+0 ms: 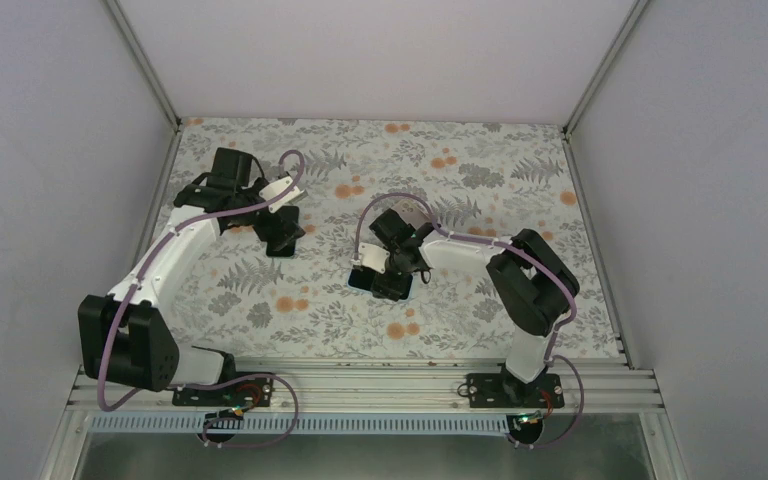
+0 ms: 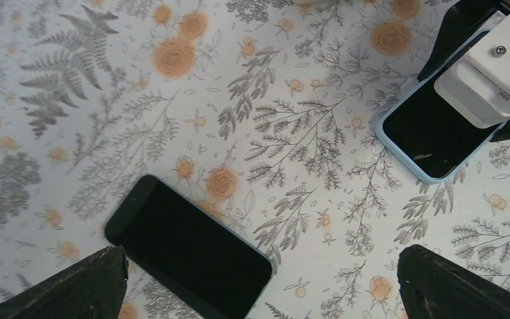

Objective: Take the phone out of the phone case
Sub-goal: Pick up the phone at the center of the board.

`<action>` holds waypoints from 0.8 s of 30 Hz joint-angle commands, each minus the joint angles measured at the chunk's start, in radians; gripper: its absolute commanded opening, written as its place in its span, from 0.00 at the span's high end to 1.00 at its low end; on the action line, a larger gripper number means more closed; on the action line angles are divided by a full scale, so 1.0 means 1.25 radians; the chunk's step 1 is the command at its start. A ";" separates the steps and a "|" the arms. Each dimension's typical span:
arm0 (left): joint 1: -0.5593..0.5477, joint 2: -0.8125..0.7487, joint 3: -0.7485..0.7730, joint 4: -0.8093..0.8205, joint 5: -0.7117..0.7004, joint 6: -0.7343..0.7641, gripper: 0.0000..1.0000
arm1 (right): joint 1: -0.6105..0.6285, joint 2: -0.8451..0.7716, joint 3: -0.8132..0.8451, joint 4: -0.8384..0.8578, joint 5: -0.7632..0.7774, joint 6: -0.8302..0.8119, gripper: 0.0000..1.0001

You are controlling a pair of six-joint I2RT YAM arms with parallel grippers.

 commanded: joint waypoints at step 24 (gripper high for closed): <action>-0.002 0.396 0.313 -0.365 0.447 0.053 0.00 | 0.093 -0.131 0.164 0.079 0.155 0.043 0.70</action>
